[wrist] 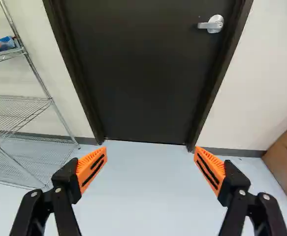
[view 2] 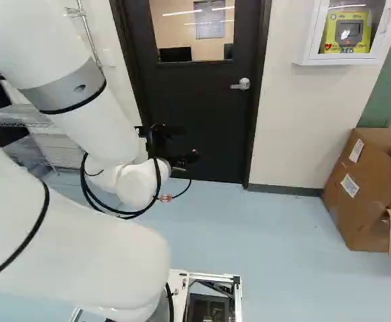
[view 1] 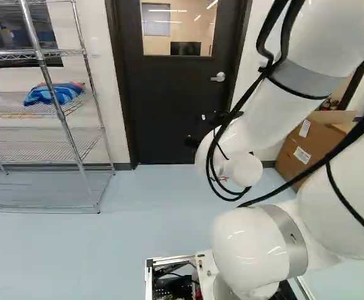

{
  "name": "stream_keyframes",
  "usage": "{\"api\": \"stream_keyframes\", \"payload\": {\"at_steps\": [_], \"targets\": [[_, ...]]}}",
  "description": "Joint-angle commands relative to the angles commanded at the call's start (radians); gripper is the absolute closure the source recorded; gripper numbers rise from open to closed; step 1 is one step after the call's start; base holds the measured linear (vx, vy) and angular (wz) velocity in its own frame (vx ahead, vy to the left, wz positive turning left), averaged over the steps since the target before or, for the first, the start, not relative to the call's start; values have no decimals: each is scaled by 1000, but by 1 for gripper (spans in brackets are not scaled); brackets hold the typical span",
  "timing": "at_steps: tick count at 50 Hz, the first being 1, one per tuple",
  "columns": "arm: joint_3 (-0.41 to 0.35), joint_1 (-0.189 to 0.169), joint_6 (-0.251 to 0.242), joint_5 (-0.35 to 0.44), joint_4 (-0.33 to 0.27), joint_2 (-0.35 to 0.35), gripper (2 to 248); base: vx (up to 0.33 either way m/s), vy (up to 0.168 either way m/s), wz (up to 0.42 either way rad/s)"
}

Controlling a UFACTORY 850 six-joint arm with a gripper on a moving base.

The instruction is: Open the door and move inside

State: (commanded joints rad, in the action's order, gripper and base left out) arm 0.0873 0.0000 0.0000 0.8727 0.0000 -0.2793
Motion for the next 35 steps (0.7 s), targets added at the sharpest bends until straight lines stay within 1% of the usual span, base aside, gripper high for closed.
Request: {"api": "stream_keyframes", "payload": {"at_steps": [22,35], "targets": [[0,0,0,0,0,0,3,167,-67,1],[0,0,0,0,0,0,3,197,-30,0]]}}
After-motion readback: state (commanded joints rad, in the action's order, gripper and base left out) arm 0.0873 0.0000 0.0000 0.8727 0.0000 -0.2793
